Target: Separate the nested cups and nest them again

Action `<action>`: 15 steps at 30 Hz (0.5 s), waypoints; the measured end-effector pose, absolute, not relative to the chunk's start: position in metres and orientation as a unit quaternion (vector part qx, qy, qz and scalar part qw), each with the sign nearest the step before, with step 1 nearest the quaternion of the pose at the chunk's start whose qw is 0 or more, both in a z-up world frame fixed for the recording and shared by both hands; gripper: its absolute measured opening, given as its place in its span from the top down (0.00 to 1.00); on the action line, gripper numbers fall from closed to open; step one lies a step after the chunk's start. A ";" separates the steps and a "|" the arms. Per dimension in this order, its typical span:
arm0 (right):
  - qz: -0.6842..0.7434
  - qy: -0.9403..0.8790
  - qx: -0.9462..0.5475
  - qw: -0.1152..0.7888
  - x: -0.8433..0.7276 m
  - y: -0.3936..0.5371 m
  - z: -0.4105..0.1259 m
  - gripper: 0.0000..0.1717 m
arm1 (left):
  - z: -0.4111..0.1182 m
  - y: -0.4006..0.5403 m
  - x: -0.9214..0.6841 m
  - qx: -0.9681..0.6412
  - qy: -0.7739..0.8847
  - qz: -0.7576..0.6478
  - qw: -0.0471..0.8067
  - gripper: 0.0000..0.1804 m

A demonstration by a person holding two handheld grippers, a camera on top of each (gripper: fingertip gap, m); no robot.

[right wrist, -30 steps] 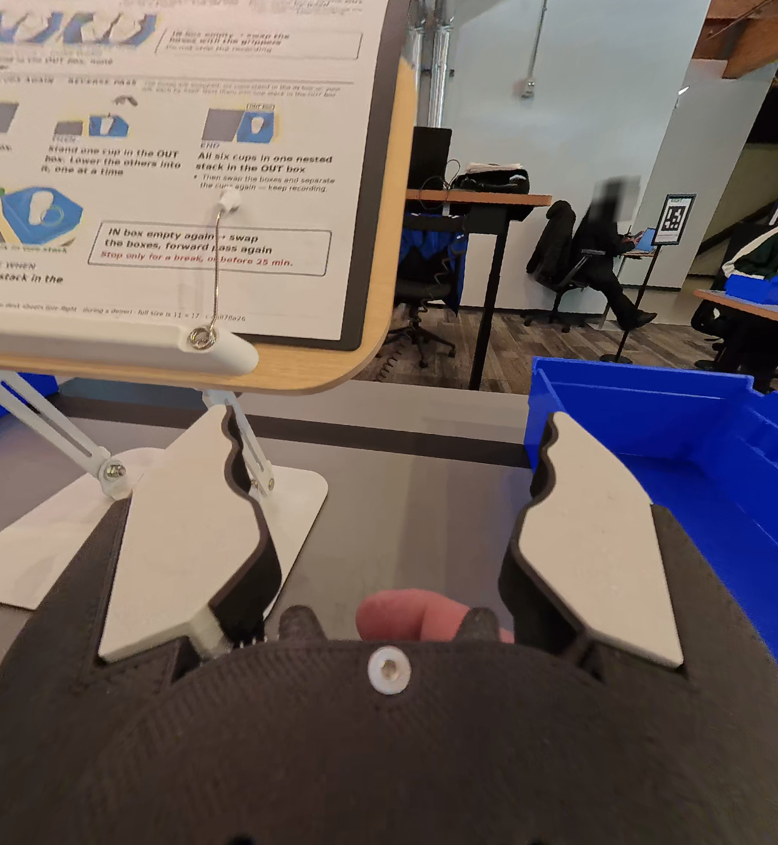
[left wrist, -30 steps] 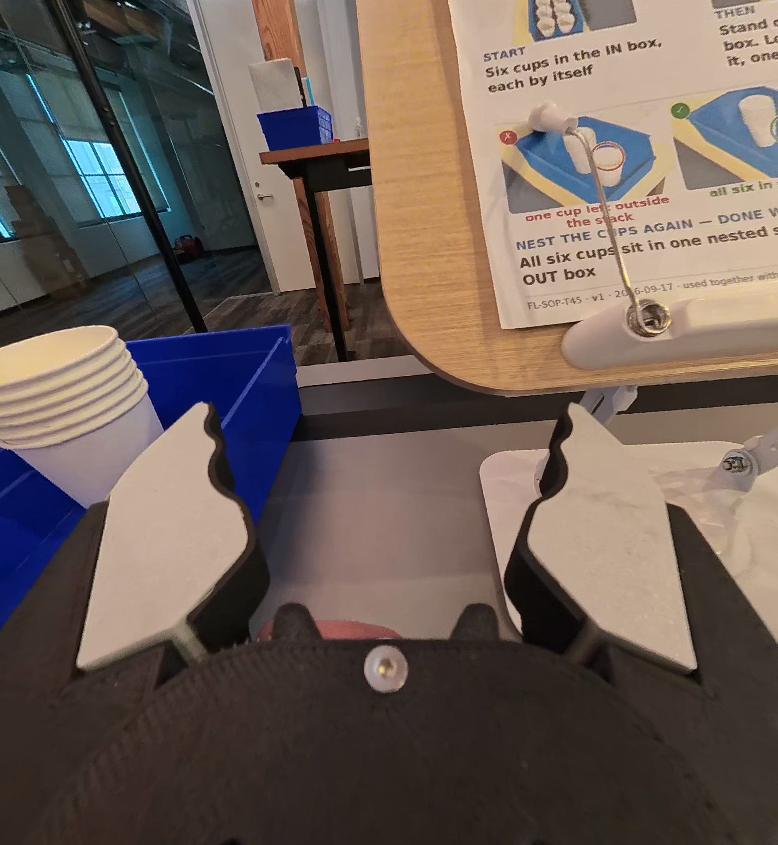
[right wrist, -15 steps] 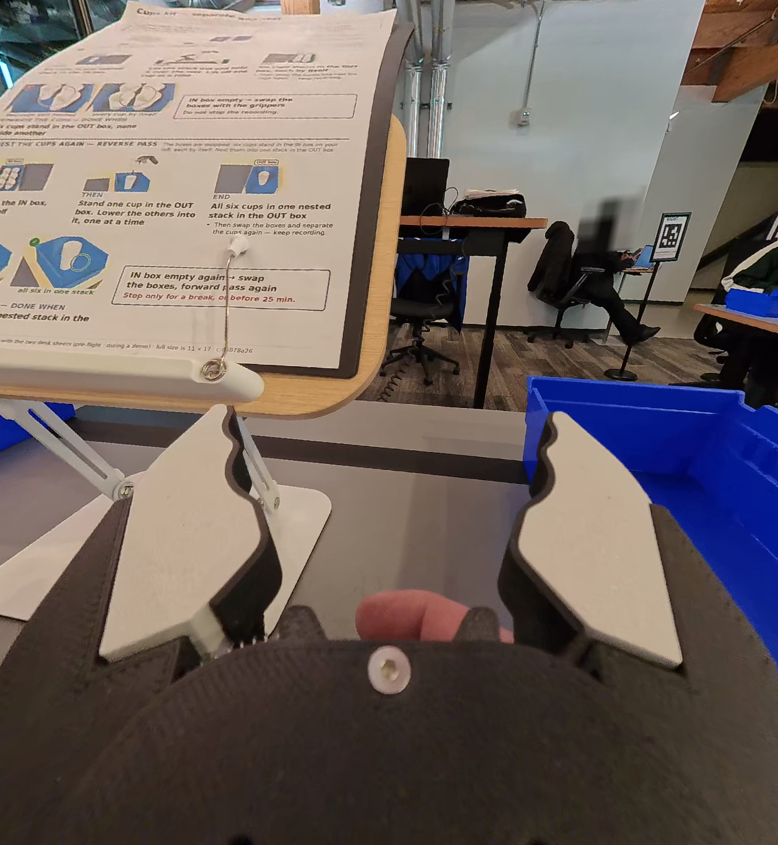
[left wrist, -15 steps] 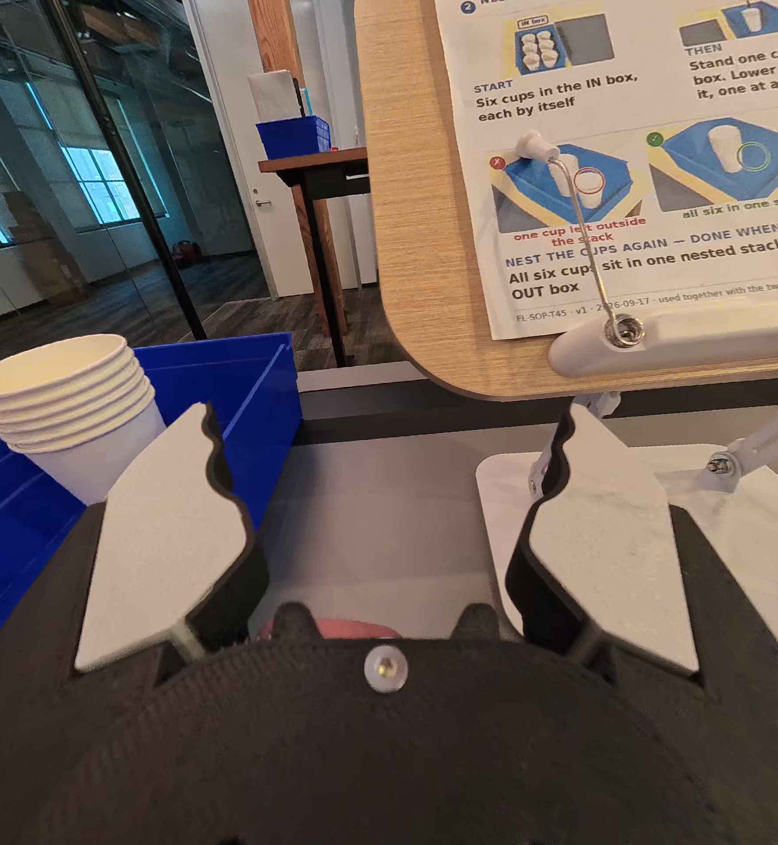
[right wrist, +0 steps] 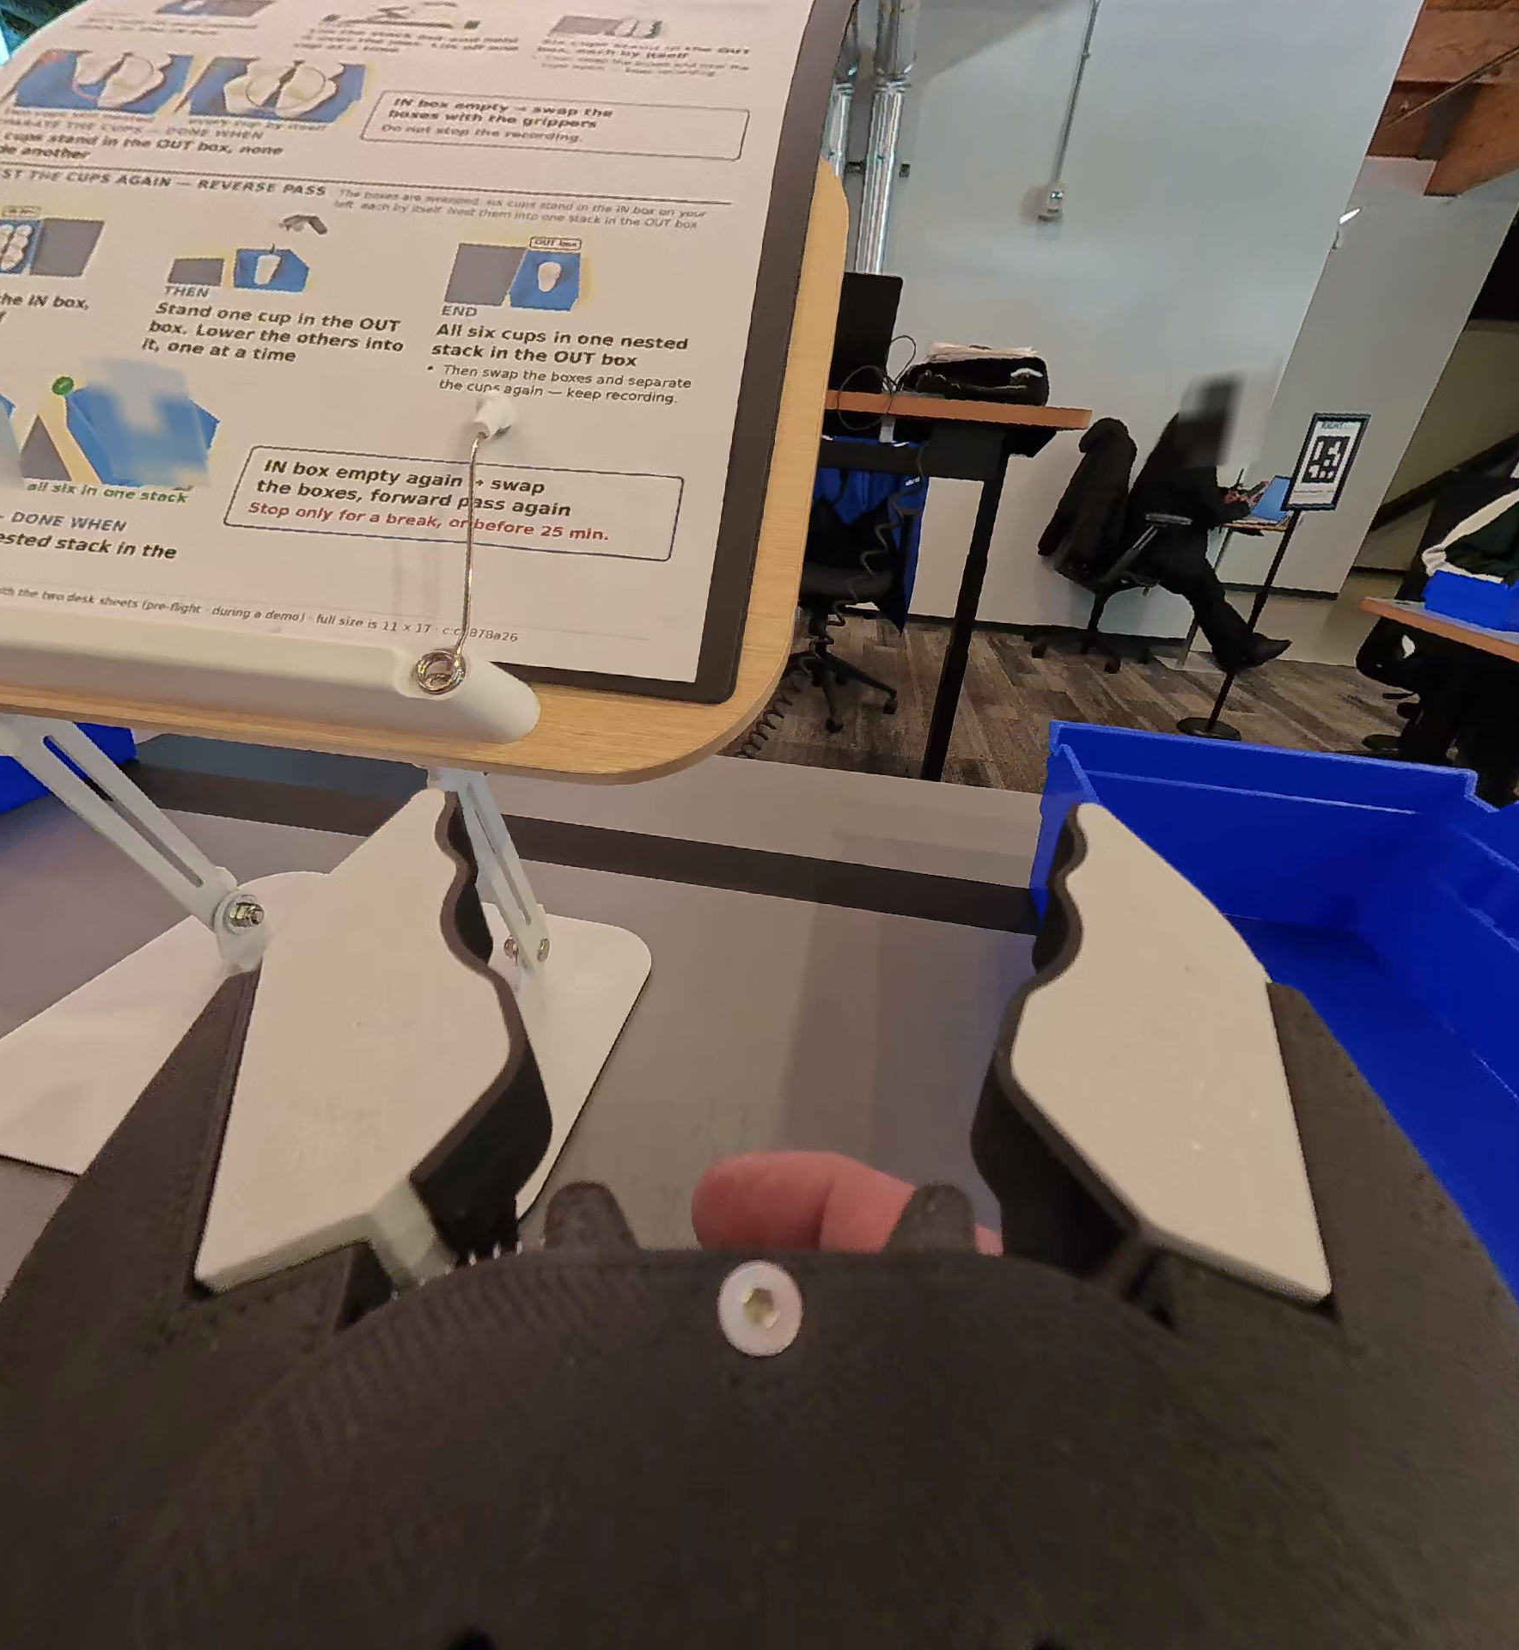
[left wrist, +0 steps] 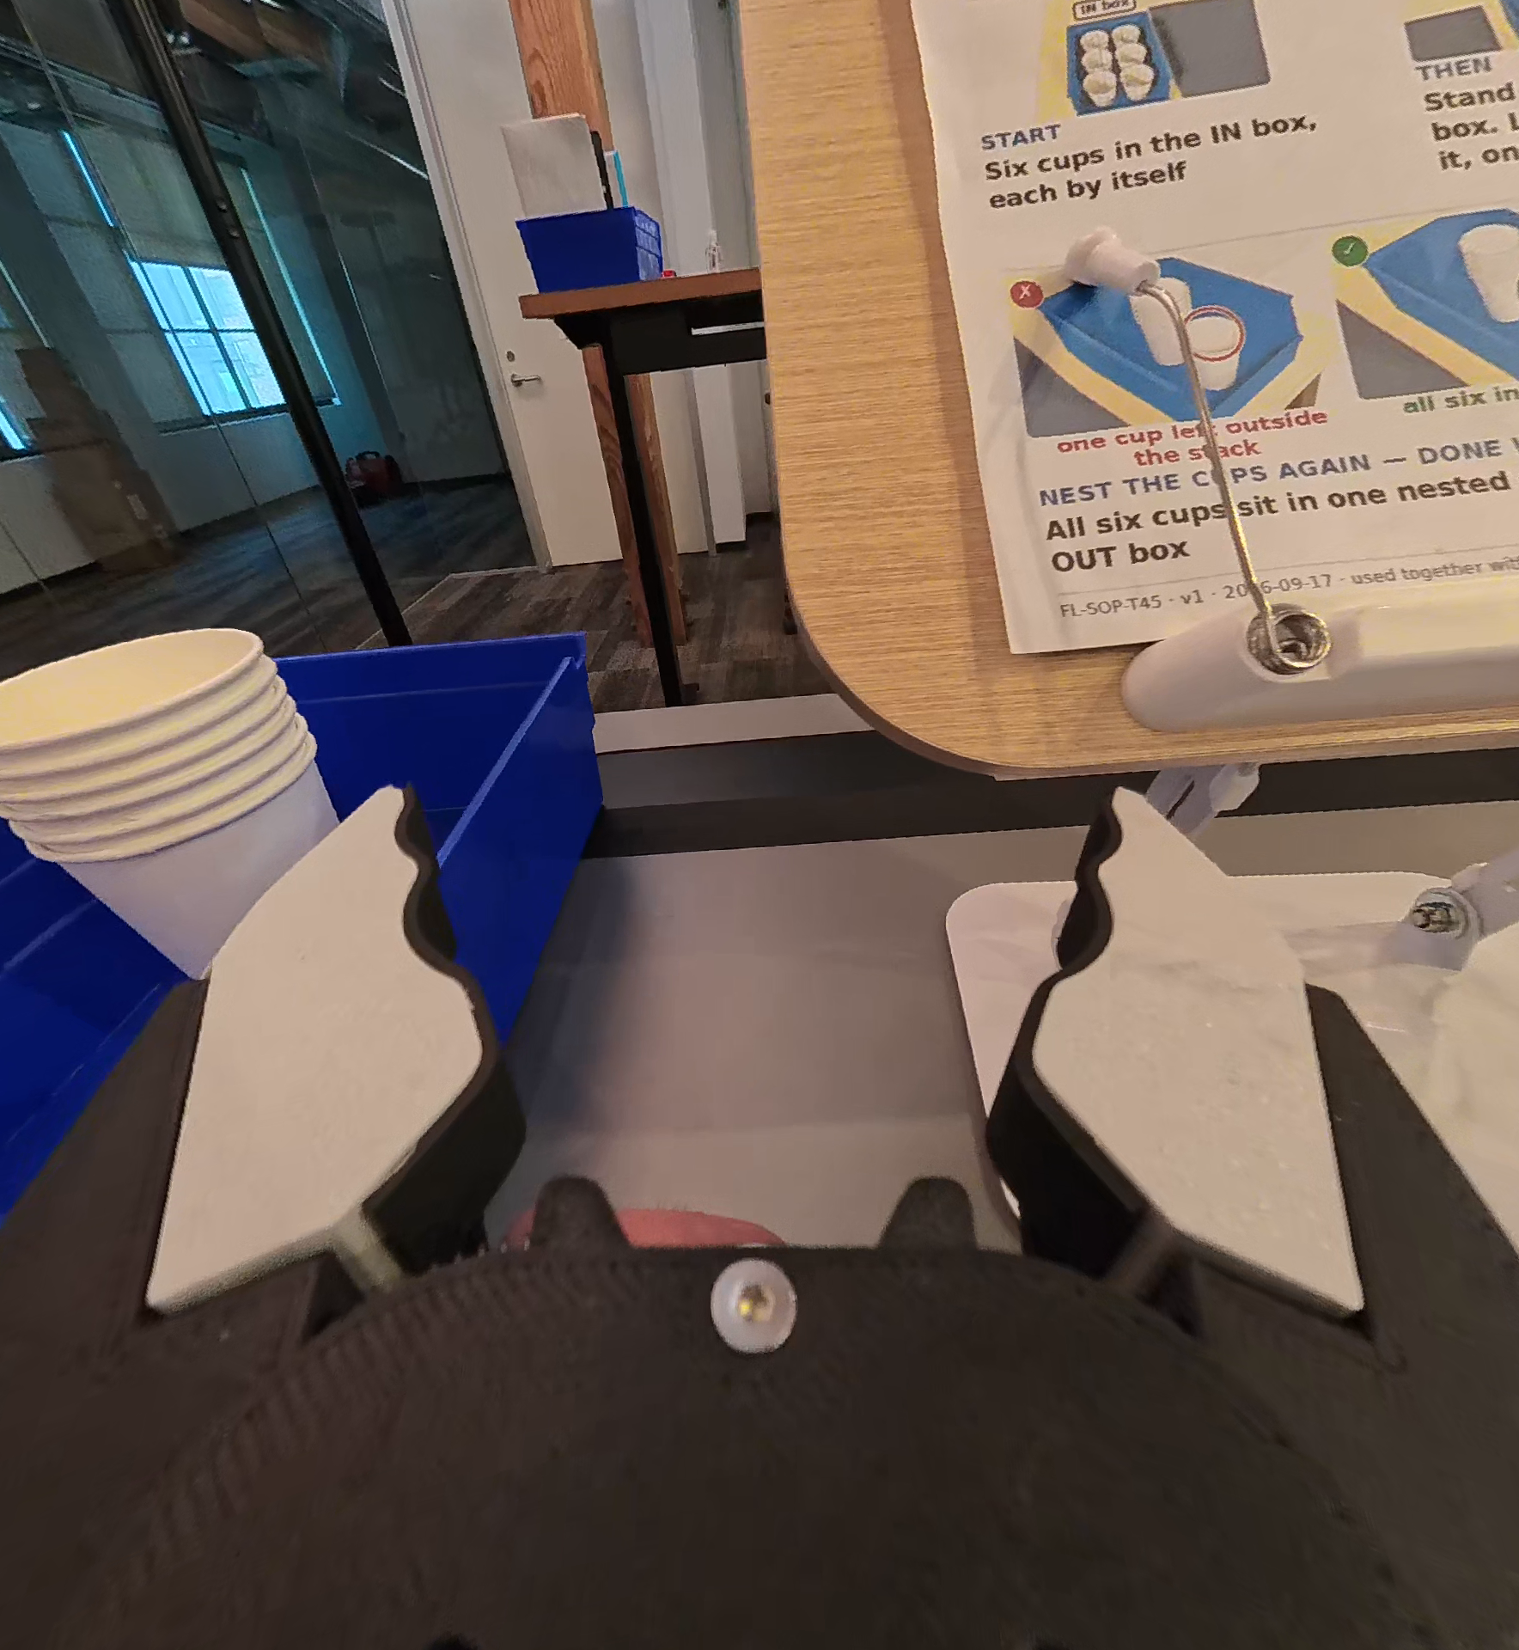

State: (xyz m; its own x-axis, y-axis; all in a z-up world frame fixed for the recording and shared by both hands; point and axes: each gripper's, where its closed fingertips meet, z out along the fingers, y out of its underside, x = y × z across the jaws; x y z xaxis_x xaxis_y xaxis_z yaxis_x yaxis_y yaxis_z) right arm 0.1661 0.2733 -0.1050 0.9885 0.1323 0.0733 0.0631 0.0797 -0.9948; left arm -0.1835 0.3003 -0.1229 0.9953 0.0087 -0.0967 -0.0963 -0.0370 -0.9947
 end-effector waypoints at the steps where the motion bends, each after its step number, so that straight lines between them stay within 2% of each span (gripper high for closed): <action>1: 0.024 -0.073 -0.678 0.731 0.165 0.273 -0.105 0.29 | -0.123 0.300 -0.184 -0.719 0.030 0.038 0.693 0.27; 15: 0.022 -0.086 -0.682 0.726 0.159 0.273 -0.107 0.30 | -0.124 0.300 -0.185 -0.721 0.031 0.043 0.691 0.27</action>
